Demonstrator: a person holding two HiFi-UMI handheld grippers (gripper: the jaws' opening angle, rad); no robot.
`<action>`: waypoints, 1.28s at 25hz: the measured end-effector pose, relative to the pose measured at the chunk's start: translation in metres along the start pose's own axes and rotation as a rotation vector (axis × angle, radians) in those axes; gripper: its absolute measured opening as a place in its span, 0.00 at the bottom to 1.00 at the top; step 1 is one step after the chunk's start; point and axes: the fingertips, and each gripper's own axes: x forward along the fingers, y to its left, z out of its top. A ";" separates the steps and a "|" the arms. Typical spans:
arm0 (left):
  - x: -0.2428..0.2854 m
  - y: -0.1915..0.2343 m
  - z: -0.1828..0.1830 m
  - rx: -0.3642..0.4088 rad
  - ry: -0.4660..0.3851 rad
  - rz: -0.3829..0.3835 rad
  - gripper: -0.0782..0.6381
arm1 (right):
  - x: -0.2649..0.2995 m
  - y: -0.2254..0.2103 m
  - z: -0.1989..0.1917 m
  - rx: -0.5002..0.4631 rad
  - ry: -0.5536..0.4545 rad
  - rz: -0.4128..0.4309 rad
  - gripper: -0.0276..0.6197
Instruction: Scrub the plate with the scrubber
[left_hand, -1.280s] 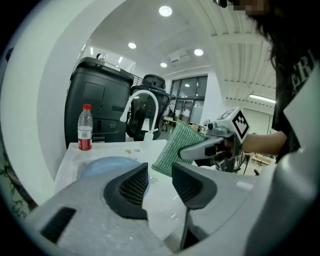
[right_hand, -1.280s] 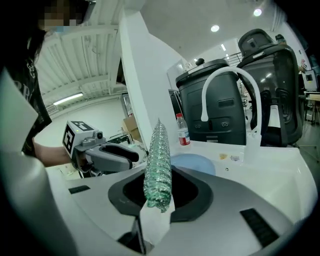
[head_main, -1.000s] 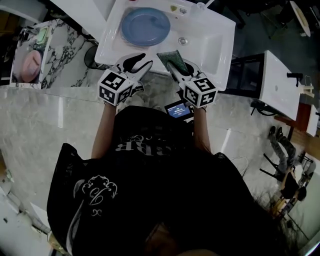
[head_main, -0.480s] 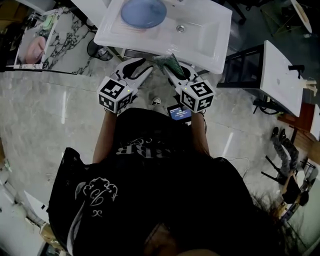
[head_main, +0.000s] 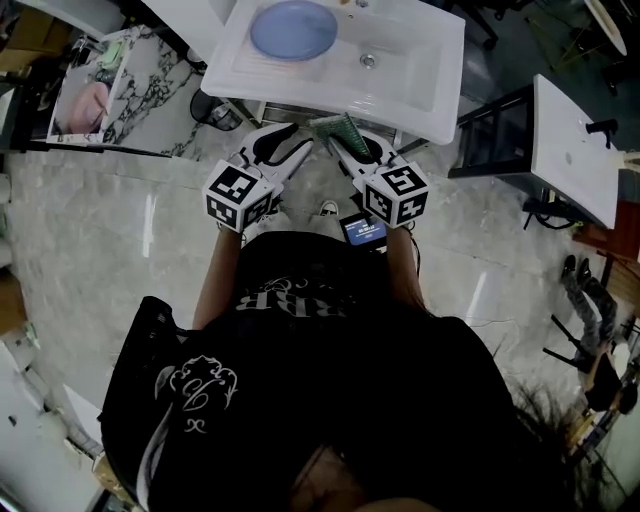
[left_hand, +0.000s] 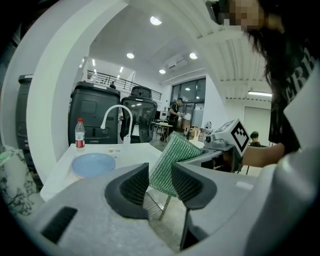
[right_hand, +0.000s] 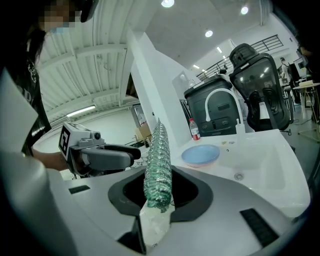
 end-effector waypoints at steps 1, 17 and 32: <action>-0.001 0.000 0.000 0.002 0.003 -0.004 0.32 | 0.001 0.000 0.000 0.002 0.000 -0.004 0.18; -0.096 0.039 -0.032 0.050 0.043 -0.081 0.32 | 0.055 0.092 -0.019 0.012 0.022 -0.089 0.18; -0.139 0.061 -0.039 0.102 0.024 -0.179 0.32 | 0.086 0.141 -0.030 0.011 0.021 -0.184 0.18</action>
